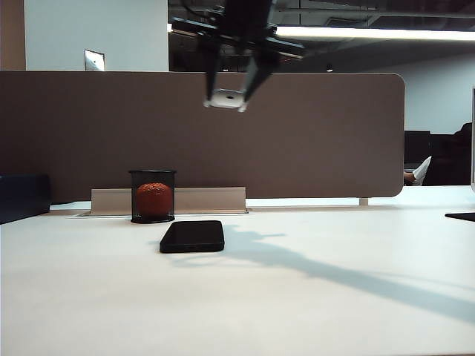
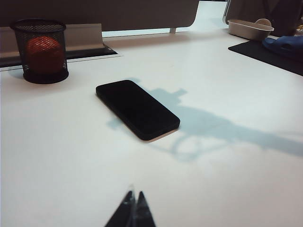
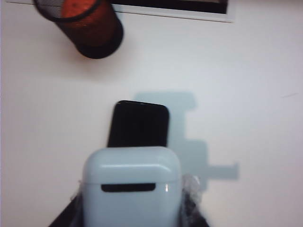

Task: Find the wireless headphone case on the desktop and place it on the left side of the phone.

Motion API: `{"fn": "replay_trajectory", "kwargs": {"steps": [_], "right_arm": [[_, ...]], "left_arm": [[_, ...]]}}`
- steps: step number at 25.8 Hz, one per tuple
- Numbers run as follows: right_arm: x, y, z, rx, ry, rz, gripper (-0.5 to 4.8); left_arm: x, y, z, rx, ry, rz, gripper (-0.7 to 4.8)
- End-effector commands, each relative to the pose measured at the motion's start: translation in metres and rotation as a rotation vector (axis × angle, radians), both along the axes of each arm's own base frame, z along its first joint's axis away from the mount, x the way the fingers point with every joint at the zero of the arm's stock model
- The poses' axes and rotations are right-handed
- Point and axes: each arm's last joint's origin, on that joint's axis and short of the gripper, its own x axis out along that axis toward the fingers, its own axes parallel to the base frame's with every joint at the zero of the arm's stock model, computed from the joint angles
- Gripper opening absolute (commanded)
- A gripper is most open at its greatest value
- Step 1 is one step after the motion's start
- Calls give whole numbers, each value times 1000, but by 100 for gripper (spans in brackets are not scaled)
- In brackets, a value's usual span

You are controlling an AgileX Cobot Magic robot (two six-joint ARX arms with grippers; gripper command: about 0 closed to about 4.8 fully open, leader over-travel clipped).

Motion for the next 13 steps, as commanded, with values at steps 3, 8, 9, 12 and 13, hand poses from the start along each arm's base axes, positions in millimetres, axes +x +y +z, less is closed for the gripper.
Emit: {"fn": "replay_trajectory", "kwargs": {"steps": [3, 8, 9, 12, 13], "right_arm": [[-16, 22, 9, 85, -49, 10, 134], [-32, 53, 2, 134, -53, 68, 134], [-32, 56, -1, 137, -50, 70, 134], [-33, 71, -18, 159, -7, 83, 134], [-31, 74, -23, 164, 7, 80, 134]], "left_arm": [[0, 0, 1, -4, -4, -4, -5], [0, 0, 1, -2, -4, 6, -5], [0, 0, 1, -2, -4, 6, -5], [0, 0, 1, -2, -4, 9, -5], [0, 1, 1, 0, -4, 20, -5]]}}
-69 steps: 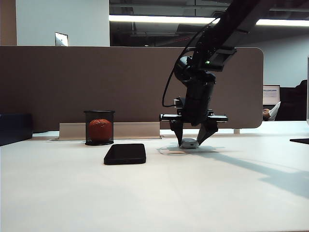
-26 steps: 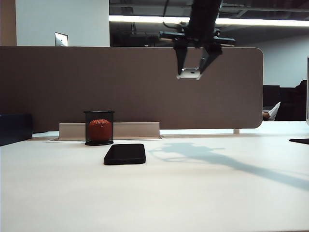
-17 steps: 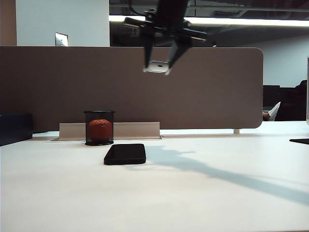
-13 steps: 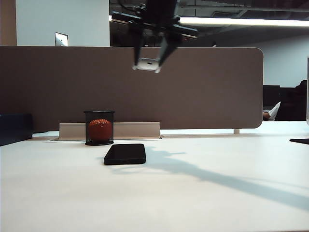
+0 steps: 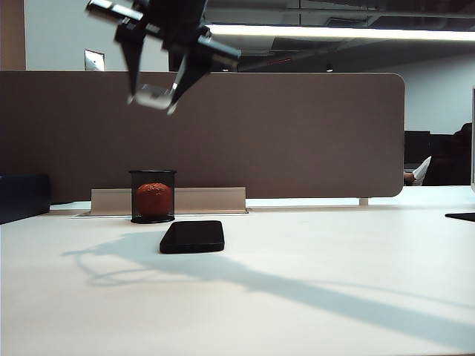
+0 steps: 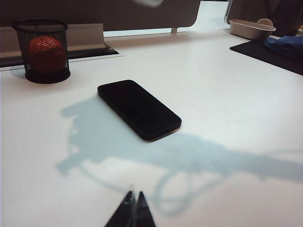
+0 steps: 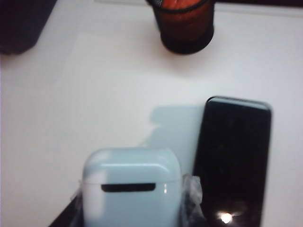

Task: Find the wireless headphone case on the desktop and place it on the left side of the phone.

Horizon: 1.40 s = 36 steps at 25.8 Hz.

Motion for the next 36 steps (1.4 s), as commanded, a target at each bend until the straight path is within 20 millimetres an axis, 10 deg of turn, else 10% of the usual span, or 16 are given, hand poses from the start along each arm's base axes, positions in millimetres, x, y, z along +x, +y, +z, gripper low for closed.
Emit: {"fn": "replay_trajectory", "kwargs": {"steps": [1, 25, 36], "right_arm": [[5, 12, -16, 48, 43, -3, 134], [51, 48, -136, 21, 126, 5, 79], [64, 47, -161, 22, 129, -10, 80]], "left_arm": [[1, 1, 1, 2, -4, 37, -5], [1, 2, 1, 9, -2, 89, -5], [1, 2, 1, 9, -2, 89, -5]]}}
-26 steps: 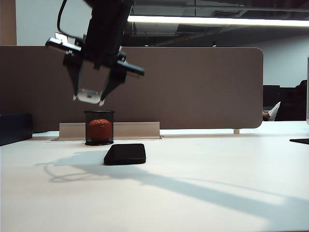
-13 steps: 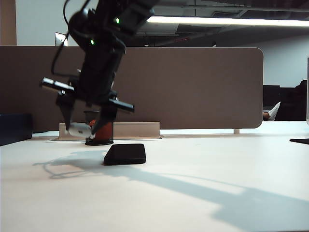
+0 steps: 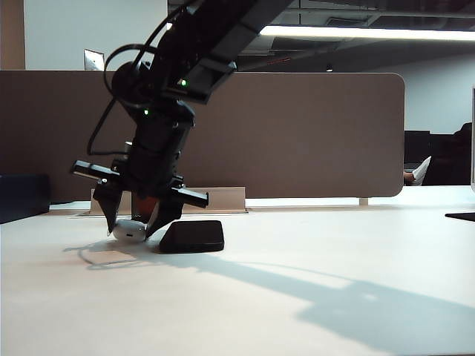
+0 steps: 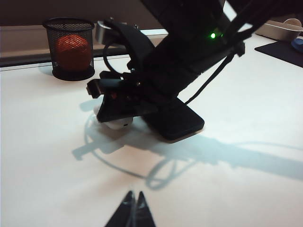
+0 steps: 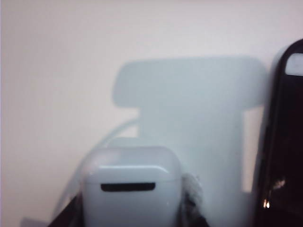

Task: Find the wireless headphone case on the desktop and place it on the left side of the phone.

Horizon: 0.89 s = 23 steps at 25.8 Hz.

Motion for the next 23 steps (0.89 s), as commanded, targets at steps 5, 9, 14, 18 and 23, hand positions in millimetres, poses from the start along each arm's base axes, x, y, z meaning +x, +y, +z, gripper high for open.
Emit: {"fn": "replay_trajectory", "kwargs": {"steps": [5, 9, 14, 18, 23], "right_arm": [[5, -2, -5, -1, -5, -8, 81], [5, -2, -5, 0, -2, -6, 140], [4, -2, -4, -1, -1, -6, 182], [5, -3, -1, 3, -5, -8, 220], [6, -4, 3, 11, -13, -10, 222]], "left_arm": [[0, 0, 1, -3, -3, 5, -5], [0, 0, 1, -3, -3, 5, -5], [0, 0, 1, -3, -4, 5, -5], [0, 0, 1, -3, -4, 5, -5], [0, 0, 1, -3, -5, 4, -5]]}}
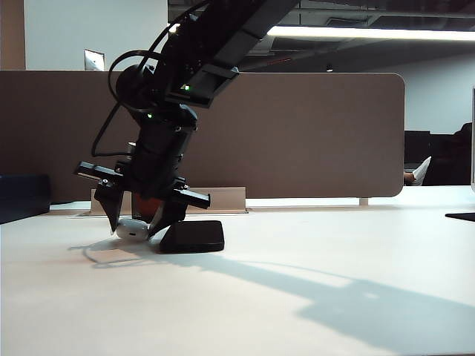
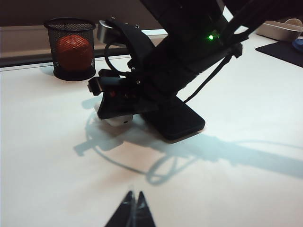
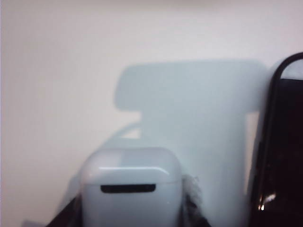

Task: Find the wireless headphone case on the desktop and place it on the left side of the phone.

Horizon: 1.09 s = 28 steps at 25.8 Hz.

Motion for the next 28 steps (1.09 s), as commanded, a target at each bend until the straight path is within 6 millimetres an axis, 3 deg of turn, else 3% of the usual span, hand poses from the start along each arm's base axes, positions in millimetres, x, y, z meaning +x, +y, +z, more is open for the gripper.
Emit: {"fn": "replay_trajectory", "kwargs": {"steps": [1, 6, 9, 12, 28], "right_arm": [[0, -2, 6, 4, -6, -3, 223], [0, -3, 12, 10, -15, -1, 276], [-1, -3, 16, 18, -21, -1, 279], [-1, -3, 20, 26, -29, -1, 325], [-1, -14, 58, 72, -82, 18, 325]], "left_arm": [[0, 0, 1, -3, -5, 1, -5], [0, 0, 1, -4, -5, -1, -5], [0, 0, 1, -4, -5, -1, -5], [0, 0, 1, -4, -6, -1, -5], [0, 0, 1, -4, -5, -1, -5]]}}
